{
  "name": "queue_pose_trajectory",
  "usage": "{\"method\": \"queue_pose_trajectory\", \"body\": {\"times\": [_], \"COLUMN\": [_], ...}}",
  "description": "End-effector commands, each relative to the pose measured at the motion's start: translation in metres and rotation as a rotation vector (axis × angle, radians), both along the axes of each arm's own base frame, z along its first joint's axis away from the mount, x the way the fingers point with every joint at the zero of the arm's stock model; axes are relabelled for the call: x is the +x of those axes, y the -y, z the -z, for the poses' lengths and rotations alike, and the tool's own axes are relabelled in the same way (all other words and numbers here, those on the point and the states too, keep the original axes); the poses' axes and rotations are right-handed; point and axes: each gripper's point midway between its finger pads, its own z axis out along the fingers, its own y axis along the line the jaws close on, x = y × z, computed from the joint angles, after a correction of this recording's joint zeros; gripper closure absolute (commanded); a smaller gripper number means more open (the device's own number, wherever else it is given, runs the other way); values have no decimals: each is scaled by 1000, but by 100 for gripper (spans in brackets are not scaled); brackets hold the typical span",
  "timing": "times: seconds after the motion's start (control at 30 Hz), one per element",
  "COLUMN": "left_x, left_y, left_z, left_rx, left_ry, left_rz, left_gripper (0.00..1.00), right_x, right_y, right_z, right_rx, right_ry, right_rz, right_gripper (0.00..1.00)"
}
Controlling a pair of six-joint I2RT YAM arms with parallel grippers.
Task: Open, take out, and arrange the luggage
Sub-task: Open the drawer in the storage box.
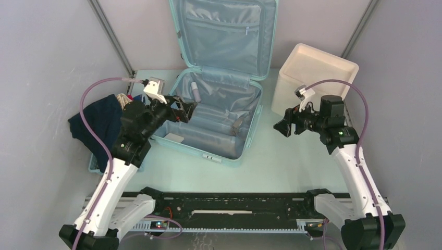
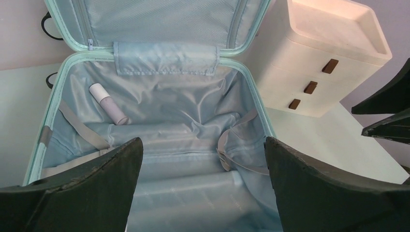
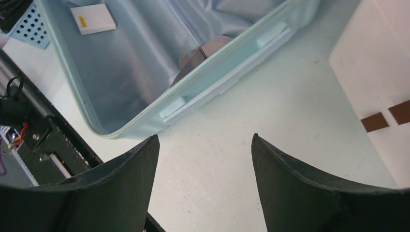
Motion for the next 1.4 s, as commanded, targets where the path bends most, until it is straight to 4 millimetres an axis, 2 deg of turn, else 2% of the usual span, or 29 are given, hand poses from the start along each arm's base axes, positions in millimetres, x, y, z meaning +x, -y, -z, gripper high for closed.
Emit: {"method": "queue_pose_trajectory", "body": {"times": [0.0,0.4,0.7,0.8,0.9,1.1,1.37], "left_x": [5,7,9,9,8,8,9], "left_y": [-3,0,-2,-3,-4,-5,-5], "left_z": [8,15,18,18,17,17,18], "left_rx": [30,36,54,58,59,63,66], "left_ry": [7,-23,-29,-27,-24,-20,-22], "left_rz": [-12,4,-10,-14,-17,-21,-20], "left_gripper": [0,0,0,0,0,0,0], "right_x": [18,48,94,104,108,119,133], "right_y": [0,16,54,71,82,88,104], "right_z": [5,18,15,24,42,73,82], "right_rx": [41,30,-26,-64,-76,-77,-106], "right_ry": [0,17,109,104,58,-13,52], "right_rz": [112,307,635,753,834,886,973], "right_gripper": [24,28,29,28,30,35,40]}}
